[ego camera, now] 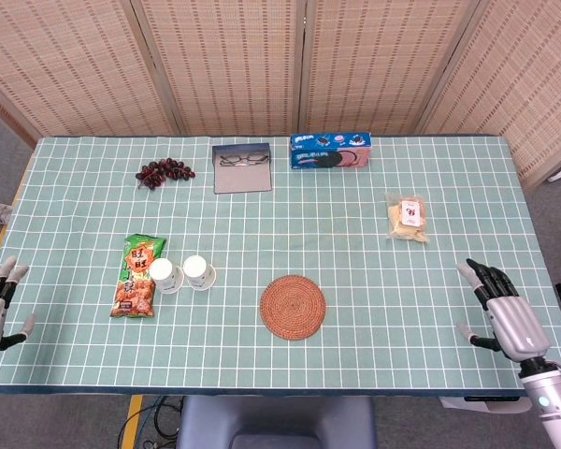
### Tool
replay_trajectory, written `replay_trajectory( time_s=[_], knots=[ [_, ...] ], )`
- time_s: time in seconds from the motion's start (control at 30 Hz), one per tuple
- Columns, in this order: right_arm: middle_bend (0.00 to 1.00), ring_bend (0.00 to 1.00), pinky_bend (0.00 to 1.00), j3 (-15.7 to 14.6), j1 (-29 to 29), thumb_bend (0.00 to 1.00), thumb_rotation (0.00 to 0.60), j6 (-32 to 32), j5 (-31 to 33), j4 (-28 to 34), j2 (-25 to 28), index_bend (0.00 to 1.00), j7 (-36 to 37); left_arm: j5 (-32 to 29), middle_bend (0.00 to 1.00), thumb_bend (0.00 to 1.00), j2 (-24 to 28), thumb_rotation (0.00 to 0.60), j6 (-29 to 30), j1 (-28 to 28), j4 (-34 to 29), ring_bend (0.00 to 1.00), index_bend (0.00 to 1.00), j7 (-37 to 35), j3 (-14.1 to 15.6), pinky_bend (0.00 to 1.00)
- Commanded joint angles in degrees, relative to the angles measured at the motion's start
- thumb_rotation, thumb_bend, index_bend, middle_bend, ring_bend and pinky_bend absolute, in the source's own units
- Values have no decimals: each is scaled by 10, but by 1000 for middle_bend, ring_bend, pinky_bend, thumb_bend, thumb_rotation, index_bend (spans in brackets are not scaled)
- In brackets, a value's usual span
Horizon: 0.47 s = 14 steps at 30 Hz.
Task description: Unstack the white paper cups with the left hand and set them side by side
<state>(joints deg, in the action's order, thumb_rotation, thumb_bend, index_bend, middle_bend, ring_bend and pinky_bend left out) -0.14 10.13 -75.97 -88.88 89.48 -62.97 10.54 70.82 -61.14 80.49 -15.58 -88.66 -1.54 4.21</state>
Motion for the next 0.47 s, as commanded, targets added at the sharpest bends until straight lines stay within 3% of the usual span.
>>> replay_trajectory(
  time_s=[0.03,0.47],
  knots=[
    [0,0,0,1,0,251,600,1,3,2,-1,0,-4,4,0,405,-3,600,1,8,0,0,35,7,-10,134],
    [0,0,0,3,-9,252,600,-18,0,3,10,0,12,22,0,406,-11,600,-9,21,0,0,2,41,-30,134]
  ],
)
